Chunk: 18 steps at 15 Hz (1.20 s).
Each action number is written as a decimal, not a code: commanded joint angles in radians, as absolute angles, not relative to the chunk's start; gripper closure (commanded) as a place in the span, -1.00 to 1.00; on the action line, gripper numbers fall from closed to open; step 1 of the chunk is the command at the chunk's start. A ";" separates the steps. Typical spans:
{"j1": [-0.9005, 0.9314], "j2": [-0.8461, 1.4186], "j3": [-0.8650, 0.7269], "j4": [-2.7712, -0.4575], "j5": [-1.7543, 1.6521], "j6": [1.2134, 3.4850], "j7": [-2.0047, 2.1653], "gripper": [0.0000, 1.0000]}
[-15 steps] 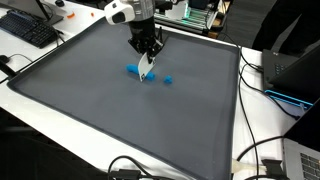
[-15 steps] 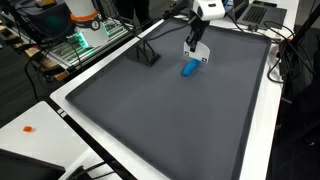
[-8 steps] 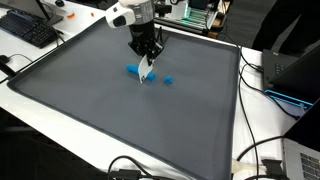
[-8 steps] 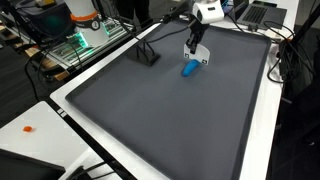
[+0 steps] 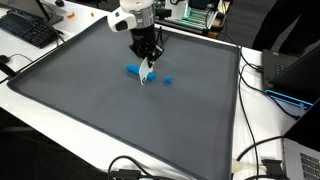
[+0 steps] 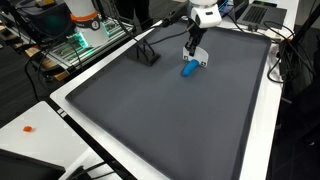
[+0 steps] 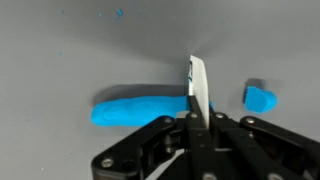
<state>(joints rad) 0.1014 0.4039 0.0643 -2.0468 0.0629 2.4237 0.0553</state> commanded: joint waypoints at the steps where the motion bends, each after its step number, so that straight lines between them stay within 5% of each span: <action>1: 0.092 0.444 0.072 -2.072 0.065 2.449 0.036 0.98; 18: 0.096 0.406 0.111 -2.058 0.132 2.345 0.043 0.98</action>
<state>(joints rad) 0.0946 0.4031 0.1004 -2.0431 0.1210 2.3714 0.0535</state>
